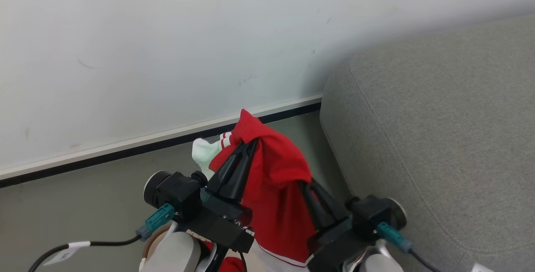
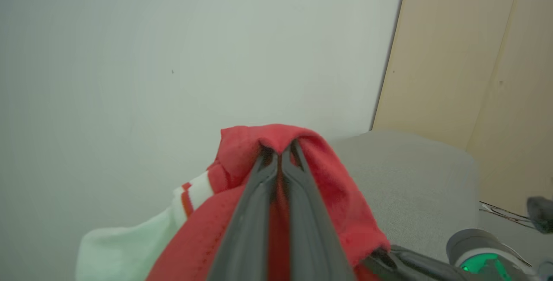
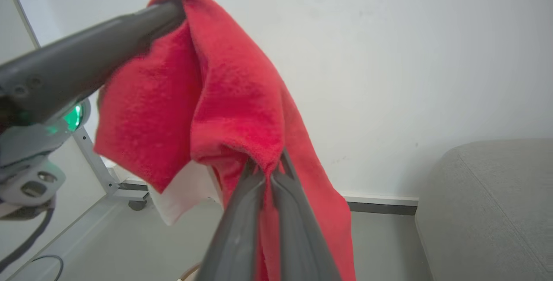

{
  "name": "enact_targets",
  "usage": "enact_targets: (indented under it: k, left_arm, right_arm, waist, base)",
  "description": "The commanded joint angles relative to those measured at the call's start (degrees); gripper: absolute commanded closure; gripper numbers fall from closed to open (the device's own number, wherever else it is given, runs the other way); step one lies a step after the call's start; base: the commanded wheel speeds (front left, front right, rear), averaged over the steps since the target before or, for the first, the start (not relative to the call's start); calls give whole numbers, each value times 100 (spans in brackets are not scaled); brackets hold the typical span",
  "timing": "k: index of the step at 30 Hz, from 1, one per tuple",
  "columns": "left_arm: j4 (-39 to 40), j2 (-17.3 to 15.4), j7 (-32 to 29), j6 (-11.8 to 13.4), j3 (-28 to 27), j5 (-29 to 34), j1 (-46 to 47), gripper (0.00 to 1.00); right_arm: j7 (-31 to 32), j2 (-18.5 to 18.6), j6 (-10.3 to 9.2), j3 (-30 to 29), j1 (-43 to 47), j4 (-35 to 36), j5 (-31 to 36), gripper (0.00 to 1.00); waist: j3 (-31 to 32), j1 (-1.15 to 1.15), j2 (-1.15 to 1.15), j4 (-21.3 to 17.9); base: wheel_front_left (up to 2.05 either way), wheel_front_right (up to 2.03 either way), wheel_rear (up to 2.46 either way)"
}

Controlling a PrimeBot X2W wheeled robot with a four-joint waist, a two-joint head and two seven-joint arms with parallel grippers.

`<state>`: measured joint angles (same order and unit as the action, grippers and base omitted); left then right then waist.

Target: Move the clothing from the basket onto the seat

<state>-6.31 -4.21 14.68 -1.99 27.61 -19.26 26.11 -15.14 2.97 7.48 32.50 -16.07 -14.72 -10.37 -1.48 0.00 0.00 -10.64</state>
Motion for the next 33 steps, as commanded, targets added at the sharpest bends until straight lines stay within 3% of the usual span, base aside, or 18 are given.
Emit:
enact_targets:
  k: [1, 10, 11, 23, 33]
  left_arm:
    - [-11, -32, -3, -24, -4, 6, 67, 100]
    - [-163, -121, -124, -69, 68, -105, -47, 100]
    - [-172, -122, -178, -85, 75, -150, -73, 0]
    - [32, -324, -344, -94, 204, -107, -215, 0]
    - [96, -418, -410, -107, 316, -69, -221, 0]
  right_arm:
    - [-5, -14, 2, -28, -21, 33, -49, 100]
    - [-5, -15, 2, -430, 17, 237, 19, 100]
    - [-6, -15, 2, -461, 21, 262, 30, 100]
    - [-6, -13, 2, -878, 34, 464, -31, 100]
    - [-5, -14, 2, -1095, 24, 668, 34, 100]
  waist:
    - [-13, 0, 0, -9]
    - [-96, 0, 0, -64]
    - [-102, 0, 0, -65]
    - [-209, 0, 0, -145]
    - [-390, 0, 0, -480]
  base:
    - [0, 0, 0]
    - [0, 0, 0]
    - [0, 0, 0]
    - [0, 0, 0]
    - [0, 0, 0]
